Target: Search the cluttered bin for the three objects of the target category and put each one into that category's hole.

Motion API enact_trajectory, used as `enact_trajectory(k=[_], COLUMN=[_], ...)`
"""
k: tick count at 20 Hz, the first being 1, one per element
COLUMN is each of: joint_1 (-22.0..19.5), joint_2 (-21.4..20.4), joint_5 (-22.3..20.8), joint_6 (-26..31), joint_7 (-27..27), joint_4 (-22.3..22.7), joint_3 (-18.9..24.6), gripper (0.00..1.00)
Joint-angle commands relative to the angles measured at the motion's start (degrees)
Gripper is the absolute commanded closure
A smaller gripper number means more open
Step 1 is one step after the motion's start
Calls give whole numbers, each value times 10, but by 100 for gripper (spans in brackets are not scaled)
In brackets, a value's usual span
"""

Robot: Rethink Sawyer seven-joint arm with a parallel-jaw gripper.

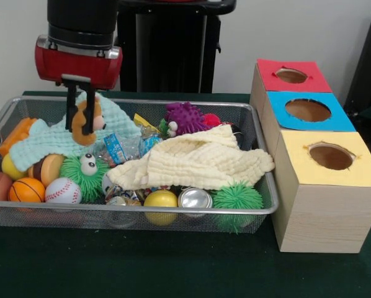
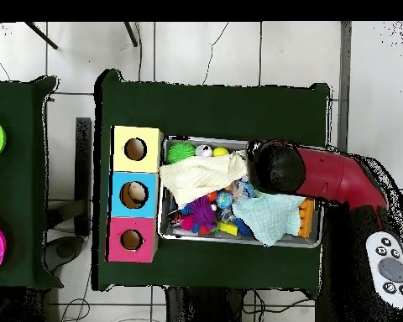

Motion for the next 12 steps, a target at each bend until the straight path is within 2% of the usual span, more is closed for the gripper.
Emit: enact_trajectory(k=[1, 12], joint_1=[16, 40], joint_2=[-1, -7], joint_5=[20, 37], joint_6=[68, 55], joint_7=[36, 63], joint_4=[68, 87], joint_3=[18, 2], gripper=[100, 100])
